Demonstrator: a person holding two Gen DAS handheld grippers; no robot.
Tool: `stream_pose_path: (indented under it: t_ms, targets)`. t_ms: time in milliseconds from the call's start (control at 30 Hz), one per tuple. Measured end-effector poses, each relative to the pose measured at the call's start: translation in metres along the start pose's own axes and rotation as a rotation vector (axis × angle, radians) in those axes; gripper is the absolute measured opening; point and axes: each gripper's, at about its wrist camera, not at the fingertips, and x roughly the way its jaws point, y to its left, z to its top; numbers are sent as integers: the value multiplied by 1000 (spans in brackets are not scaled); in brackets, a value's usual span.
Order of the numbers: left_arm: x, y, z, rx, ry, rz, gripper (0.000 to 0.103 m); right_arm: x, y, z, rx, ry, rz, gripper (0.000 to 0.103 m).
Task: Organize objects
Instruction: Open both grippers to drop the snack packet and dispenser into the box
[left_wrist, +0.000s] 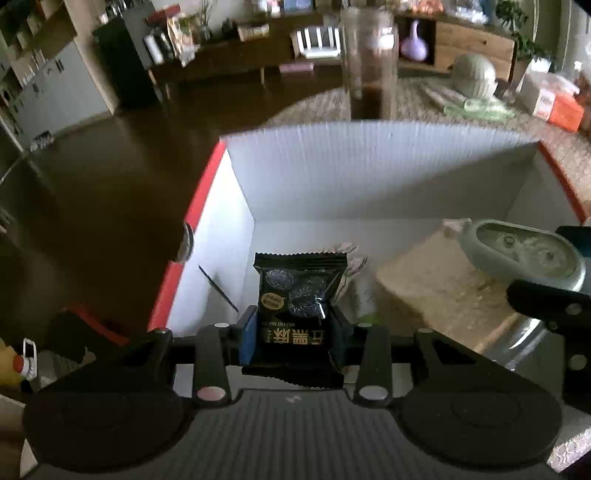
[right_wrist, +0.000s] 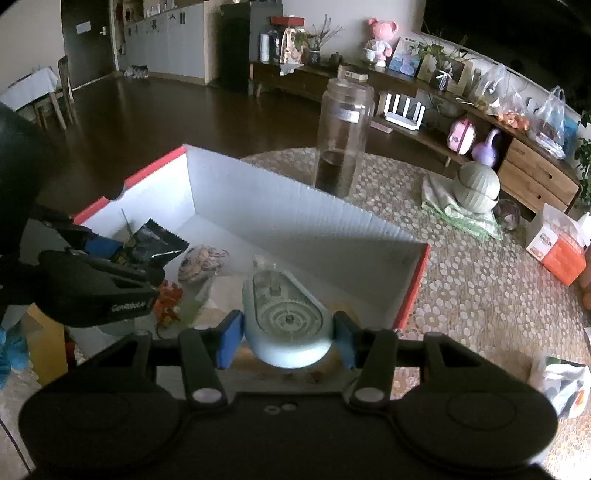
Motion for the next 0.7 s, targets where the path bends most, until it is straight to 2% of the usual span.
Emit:
stream_pose_path:
  t_ms: [167, 300, 333, 367, 400, 500, 567, 700]
  targets:
    - [14, 0, 0, 5, 61, -16, 39, 1, 0, -3, -11, 5, 9, 52]
    - [16, 0, 1, 2, 79, -21, 40, 4, -1, -4, -4, 13, 18, 53]
    - [16, 0, 1, 6, 83, -17, 42, 4, -2, -4, -1, 14, 19, 53]
    - [16, -1, 1, 14, 91, -8, 48, 4, -2, -4, 2, 15, 18, 53]
    - [19, -2, 3, 18, 98, 2, 59, 3, -2, -5, 3, 16, 17, 53]
    - [18, -4, 2, 16, 96, -5, 66, 1, 0, -7, -17, 11, 25, 53]
    - [16, -5, 1, 14, 89, -7, 70, -2, 0, -8, -20, 6, 32, 54]
    - [8, -6, -2, 10, 66, -7, 70, -12, -3, -10, -11, -20, 50, 64]
